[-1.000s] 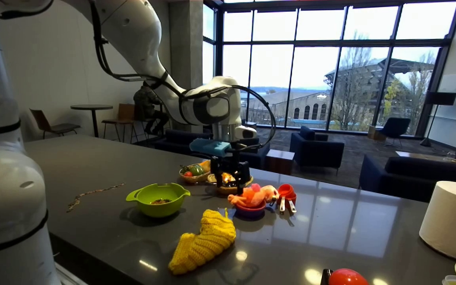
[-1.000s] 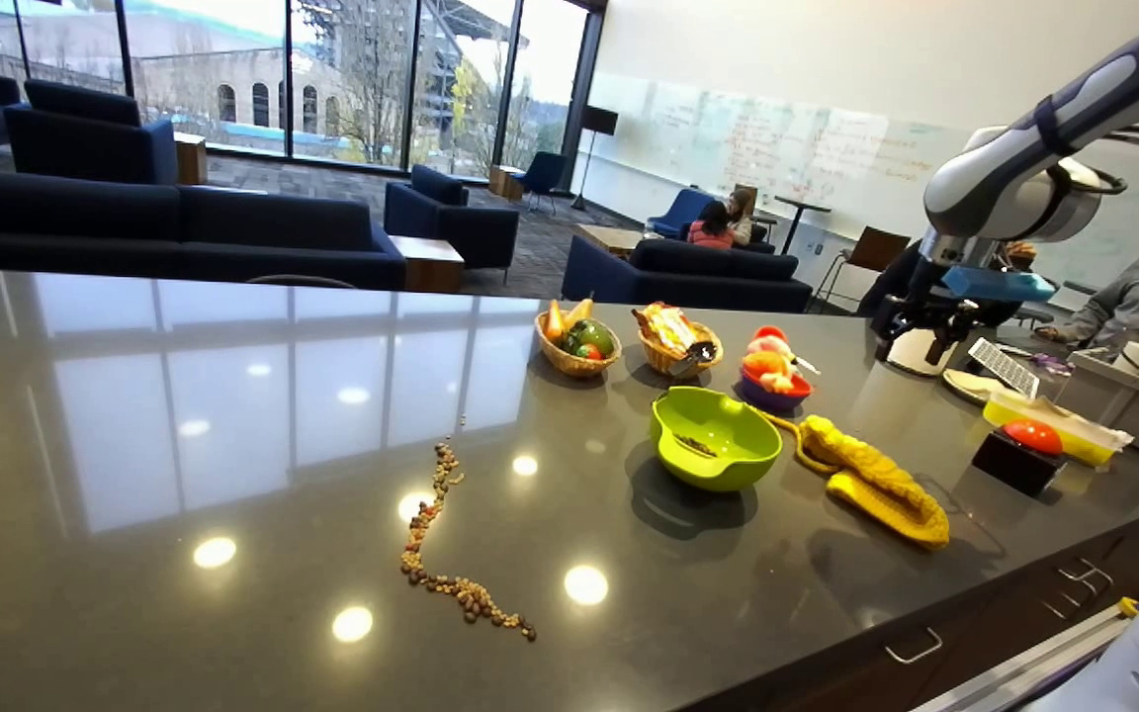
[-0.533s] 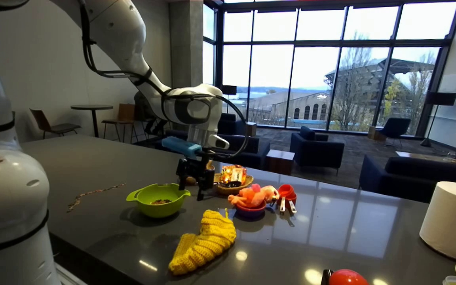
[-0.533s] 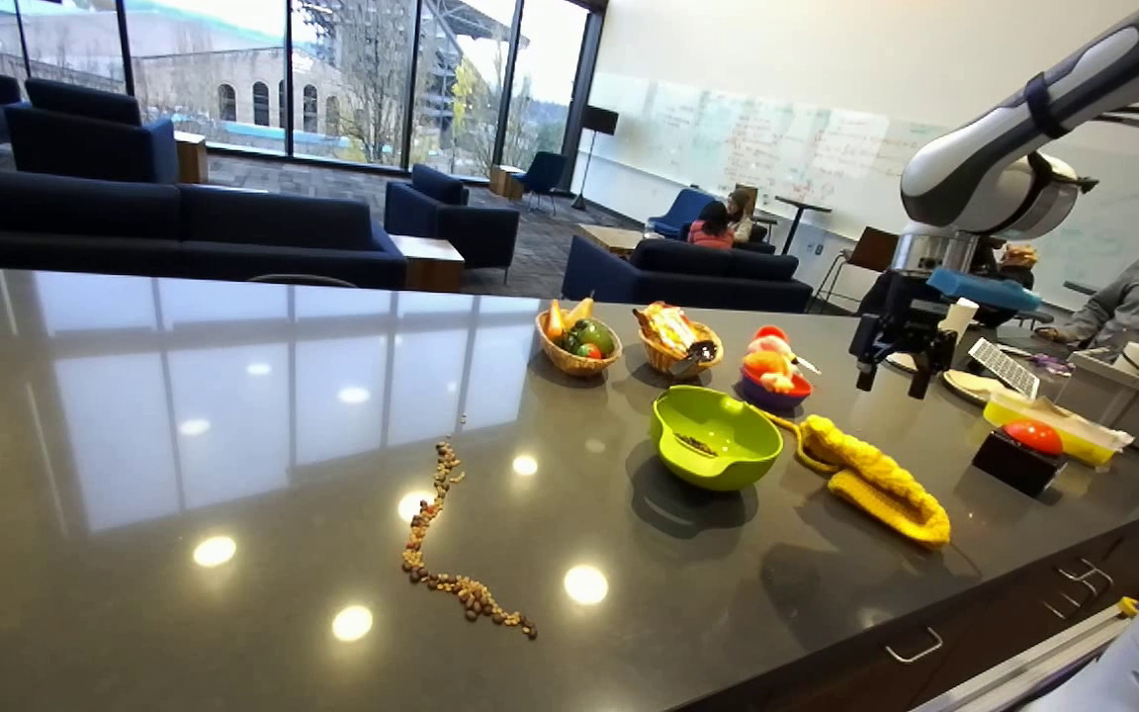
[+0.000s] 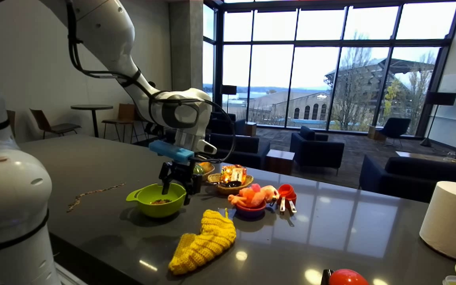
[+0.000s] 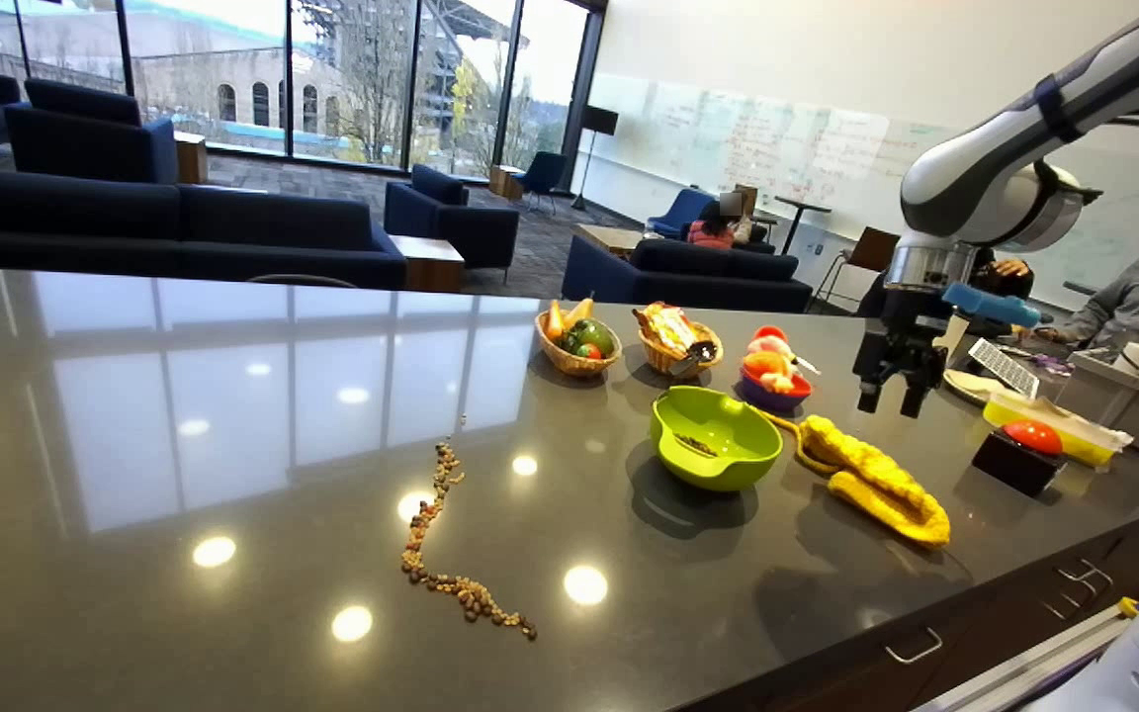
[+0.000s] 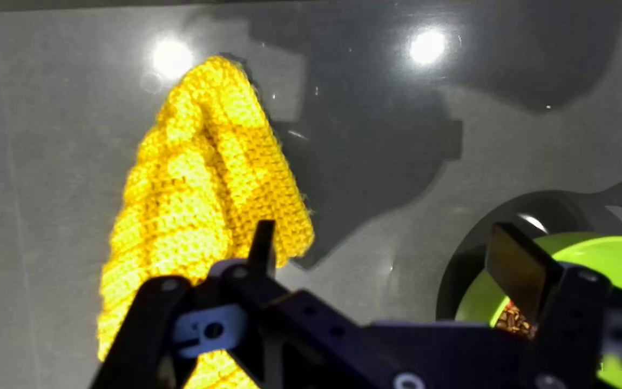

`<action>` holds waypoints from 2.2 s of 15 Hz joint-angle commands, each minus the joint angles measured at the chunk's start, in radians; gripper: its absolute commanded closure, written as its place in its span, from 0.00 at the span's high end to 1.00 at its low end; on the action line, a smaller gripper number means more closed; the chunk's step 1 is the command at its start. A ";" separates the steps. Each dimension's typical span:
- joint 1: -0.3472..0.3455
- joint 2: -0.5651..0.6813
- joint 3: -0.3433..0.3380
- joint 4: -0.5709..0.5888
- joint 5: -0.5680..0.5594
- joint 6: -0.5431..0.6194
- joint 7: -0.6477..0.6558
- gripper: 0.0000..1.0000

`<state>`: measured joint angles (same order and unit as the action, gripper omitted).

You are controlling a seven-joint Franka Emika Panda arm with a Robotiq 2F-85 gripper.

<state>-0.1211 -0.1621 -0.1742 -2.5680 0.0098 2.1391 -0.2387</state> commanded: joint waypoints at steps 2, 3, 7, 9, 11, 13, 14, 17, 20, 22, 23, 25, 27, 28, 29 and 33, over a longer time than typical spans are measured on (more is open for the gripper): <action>0.034 0.039 0.020 -0.036 0.024 0.101 -0.093 1.00; 0.043 0.058 0.027 -0.035 0.028 0.116 -0.102 1.00; 0.069 0.164 0.063 -0.012 0.020 0.179 -0.100 1.00; 0.071 0.215 0.078 0.012 0.013 0.192 -0.113 1.00; 0.062 0.272 0.088 0.048 0.005 0.204 -0.126 1.00; 0.050 0.329 0.093 0.092 0.008 0.211 -0.142 1.00; 0.044 0.350 0.094 0.113 0.010 0.211 -0.150 1.00; 0.024 0.416 0.099 0.175 0.015 0.222 -0.160 1.00; 0.017 0.446 0.090 0.211 -0.031 0.257 -0.120 1.00; 0.007 0.457 0.084 0.232 -0.057 0.272 -0.117 1.00; 0.001 0.469 0.082 0.245 -0.064 0.277 -0.112 1.00; -0.016 0.487 0.085 0.265 -0.056 0.272 -0.120 1.00; -0.026 0.505 0.088 0.276 -0.049 0.277 -0.118 1.00; -0.022 0.513 0.083 0.270 -0.064 0.297 -0.095 1.00; -0.016 0.521 0.075 0.270 -0.083 0.318 -0.069 1.00; 0.001 0.536 0.029 0.267 -0.189 0.384 0.047 1.00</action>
<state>-0.1354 0.3642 -0.1063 -2.3036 -0.1095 2.4809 -0.2727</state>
